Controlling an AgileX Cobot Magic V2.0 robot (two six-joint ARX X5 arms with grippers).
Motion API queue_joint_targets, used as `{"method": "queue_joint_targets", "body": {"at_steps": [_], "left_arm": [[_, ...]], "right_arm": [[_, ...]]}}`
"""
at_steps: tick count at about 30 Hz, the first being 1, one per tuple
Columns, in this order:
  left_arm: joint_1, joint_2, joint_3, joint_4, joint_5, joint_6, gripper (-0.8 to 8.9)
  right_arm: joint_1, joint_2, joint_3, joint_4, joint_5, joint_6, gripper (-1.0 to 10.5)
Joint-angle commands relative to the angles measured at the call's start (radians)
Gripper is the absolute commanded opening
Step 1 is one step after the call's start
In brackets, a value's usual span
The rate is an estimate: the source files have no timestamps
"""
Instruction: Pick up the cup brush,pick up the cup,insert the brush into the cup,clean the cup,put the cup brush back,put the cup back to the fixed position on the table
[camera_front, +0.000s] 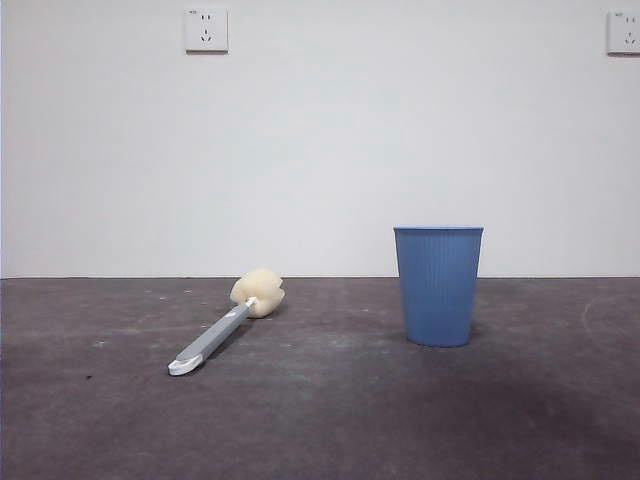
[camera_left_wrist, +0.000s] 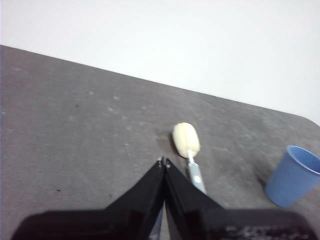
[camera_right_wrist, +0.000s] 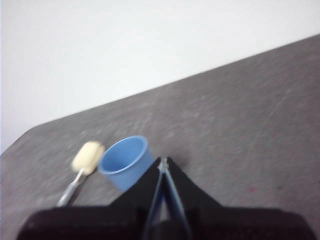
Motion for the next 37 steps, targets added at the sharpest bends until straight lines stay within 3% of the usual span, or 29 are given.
{"method": "queue_joint_targets", "body": {"at_steps": [1, 10, 18, 26, 28, 30, 32, 35, 37], "left_arm": [[0.002, 0.051, 0.073, -0.045, 0.055, 0.024, -0.06], [0.002, 0.267, 0.317, -0.302, 0.259, 0.267, -0.06], [-0.001, 0.402, 0.459, -0.520, 0.417, 0.408, -0.07], [-0.006, 0.427, 0.478, -0.572, 0.425, 0.424, 0.02], [-0.006, 0.428, 0.478, -0.572, 0.417, 0.422, 0.68], [-0.006, 0.430, 0.478, -0.572, 0.406, 0.419, 2.85], [-0.006, 0.432, 0.478, -0.572, 0.389, 0.416, 5.18], [-0.006, 0.440, 0.478, -0.572, 0.389, 0.416, 5.40], [-0.006, 0.451, 0.478, -0.572, 0.389, 0.415, 5.40]], "right_arm": [[0.002, 0.074, 0.097, -0.072, -0.064, -0.040, -0.1], [0.002, 0.302, 0.400, -0.466, -0.270, -0.276, -0.1], [0.044, 0.451, 0.573, -0.802, -0.357, -0.436, -0.1], [0.086, 0.481, 0.584, -0.837, -0.355, -0.453, 0.0], [0.087, 0.484, 0.584, -0.830, -0.355, -0.450, 0.1], [0.087, 0.484, 0.584, -0.823, -0.355, -0.443, 1.0], [0.087, 0.484, 0.584, -0.815, -0.355, -0.423, 3.1], [0.087, 0.484, 0.584, -0.803, -0.352, -0.391, 7.0], [0.087, 0.484, 0.584, -0.802, -0.351, -0.390, 7.4]]}}
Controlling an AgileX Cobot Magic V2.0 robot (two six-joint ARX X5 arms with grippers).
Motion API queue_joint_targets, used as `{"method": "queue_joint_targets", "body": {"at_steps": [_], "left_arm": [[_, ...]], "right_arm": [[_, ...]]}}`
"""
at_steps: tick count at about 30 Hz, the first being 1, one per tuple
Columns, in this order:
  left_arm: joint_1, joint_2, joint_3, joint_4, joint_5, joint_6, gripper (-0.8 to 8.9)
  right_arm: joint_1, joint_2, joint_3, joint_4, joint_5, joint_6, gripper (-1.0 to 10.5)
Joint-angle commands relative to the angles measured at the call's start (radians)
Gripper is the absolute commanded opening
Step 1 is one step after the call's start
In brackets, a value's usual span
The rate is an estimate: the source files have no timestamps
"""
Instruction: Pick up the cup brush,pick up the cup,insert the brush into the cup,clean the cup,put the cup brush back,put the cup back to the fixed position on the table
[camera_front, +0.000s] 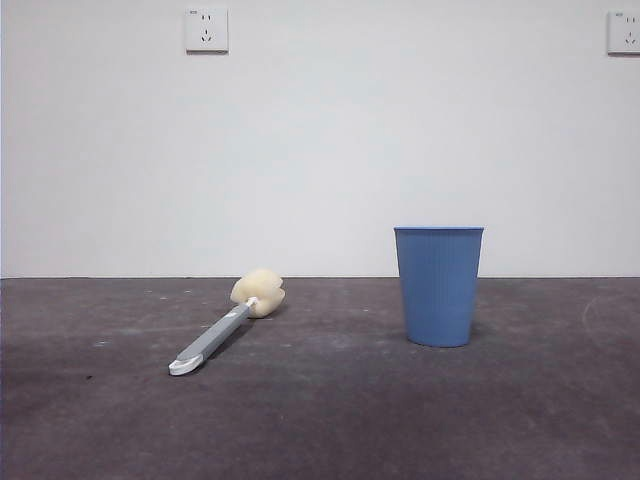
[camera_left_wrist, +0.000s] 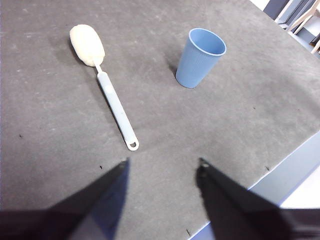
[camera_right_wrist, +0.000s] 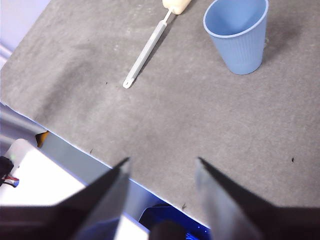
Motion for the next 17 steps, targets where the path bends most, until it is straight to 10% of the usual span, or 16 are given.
{"method": "queue_joint_targets", "body": {"at_steps": [1, 17], "left_arm": [[-0.003, 0.014, 0.003, 0.003, 0.002, 0.010, 5.40], [-0.187, 0.253, 0.005, 0.180, -0.160, -0.097, 5.40]], "right_arm": [[0.001, 0.000, 0.003, 0.009, 0.001, 0.020, 7.4], [0.001, 0.013, 0.003, 0.010, 0.001, 0.020, 7.4]]}}
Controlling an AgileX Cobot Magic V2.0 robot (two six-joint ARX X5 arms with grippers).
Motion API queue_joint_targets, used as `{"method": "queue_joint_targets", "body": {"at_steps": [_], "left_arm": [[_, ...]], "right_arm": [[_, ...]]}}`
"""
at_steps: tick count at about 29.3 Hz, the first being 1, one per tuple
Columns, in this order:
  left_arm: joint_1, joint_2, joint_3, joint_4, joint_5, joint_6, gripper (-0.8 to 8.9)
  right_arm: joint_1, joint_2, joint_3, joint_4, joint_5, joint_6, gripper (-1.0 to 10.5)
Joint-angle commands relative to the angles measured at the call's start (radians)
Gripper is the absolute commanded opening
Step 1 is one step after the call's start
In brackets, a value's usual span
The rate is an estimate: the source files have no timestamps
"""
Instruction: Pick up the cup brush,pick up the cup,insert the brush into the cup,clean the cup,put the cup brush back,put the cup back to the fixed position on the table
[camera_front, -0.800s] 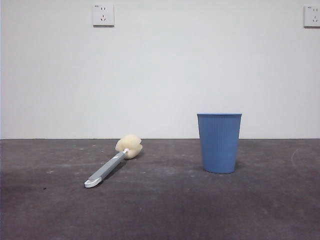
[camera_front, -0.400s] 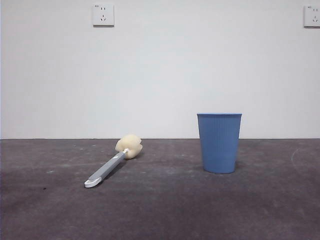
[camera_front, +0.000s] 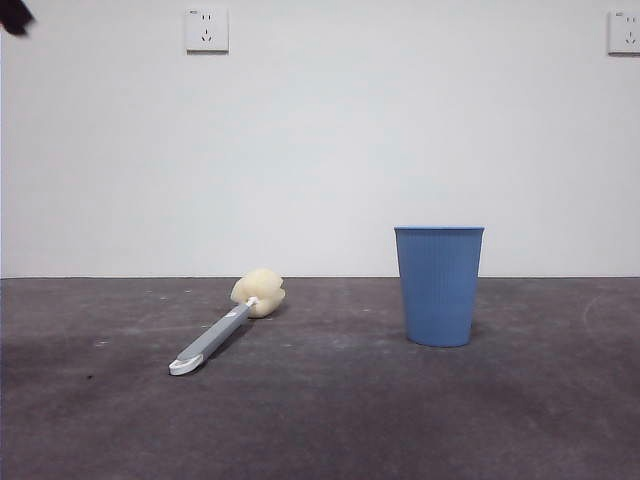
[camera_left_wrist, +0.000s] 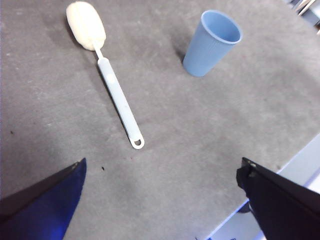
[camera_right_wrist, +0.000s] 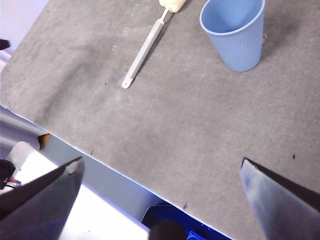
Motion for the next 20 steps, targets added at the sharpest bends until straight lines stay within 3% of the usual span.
{"method": "queue_joint_targets", "body": {"at_steps": [1, 7, 11, 20], "left_arm": [[-0.077, 0.067, 0.001, 0.054, -0.079, -0.046, 5.40], [-0.263, 0.259, 0.005, 0.207, -0.344, -0.157, 5.40], [-0.366, 0.513, 0.087, 0.251, -0.539, -0.190, 5.39], [-0.425, 0.923, 0.306, 0.292, -0.614, -0.231, 5.34]], "right_arm": [[0.001, 0.000, 0.003, 0.007, 0.000, 0.003, 7.4], [0.001, 0.002, 0.003, 0.007, 0.000, 0.011, 7.4], [0.001, 0.002, 0.003, 0.007, 0.000, 0.018, 7.4], [0.001, 0.002, 0.003, 0.007, 0.000, 0.020, 7.2]]}}
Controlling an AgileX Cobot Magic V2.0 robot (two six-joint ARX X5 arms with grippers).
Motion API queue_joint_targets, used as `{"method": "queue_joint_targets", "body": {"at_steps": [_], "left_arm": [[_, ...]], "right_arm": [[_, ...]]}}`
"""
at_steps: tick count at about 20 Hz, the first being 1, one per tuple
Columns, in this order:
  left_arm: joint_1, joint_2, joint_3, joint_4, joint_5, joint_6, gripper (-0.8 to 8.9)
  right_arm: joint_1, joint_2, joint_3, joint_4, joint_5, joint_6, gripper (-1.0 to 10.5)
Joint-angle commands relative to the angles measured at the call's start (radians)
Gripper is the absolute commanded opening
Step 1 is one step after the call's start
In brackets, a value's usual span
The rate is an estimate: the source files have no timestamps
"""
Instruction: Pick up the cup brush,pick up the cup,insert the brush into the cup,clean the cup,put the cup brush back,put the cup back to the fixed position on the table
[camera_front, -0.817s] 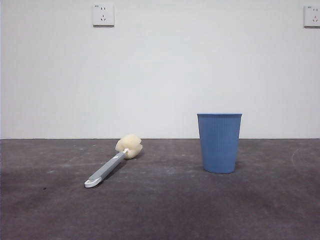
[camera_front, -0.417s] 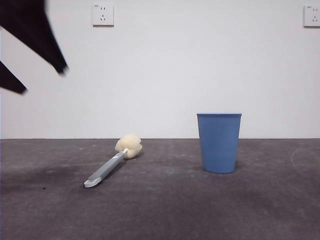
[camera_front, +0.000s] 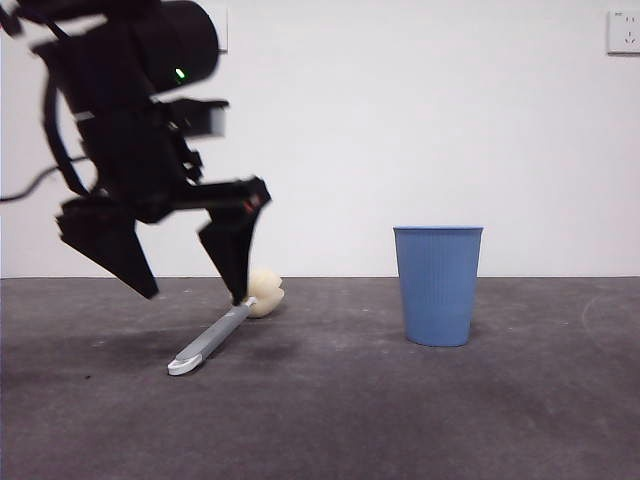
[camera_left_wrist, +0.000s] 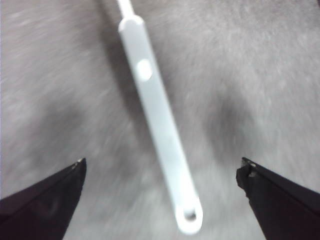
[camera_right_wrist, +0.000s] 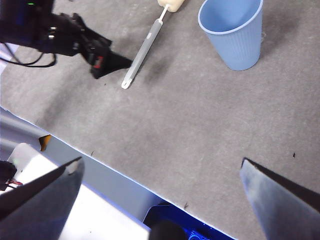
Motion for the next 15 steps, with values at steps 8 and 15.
{"method": "queue_joint_targets", "body": {"at_steps": [8, 15], "left_arm": [[-0.008, 0.123, 0.002, 0.042, -0.005, -0.098, 5.30], [-0.014, 0.124, 0.002, 0.021, -0.021, -0.106, 1.98]], "right_arm": [[0.001, 0.000, 0.003, 0.007, 0.000, 0.008, 7.2], [0.001, 0.000, 0.003, 0.007, -0.001, 0.010, 7.1]]}}
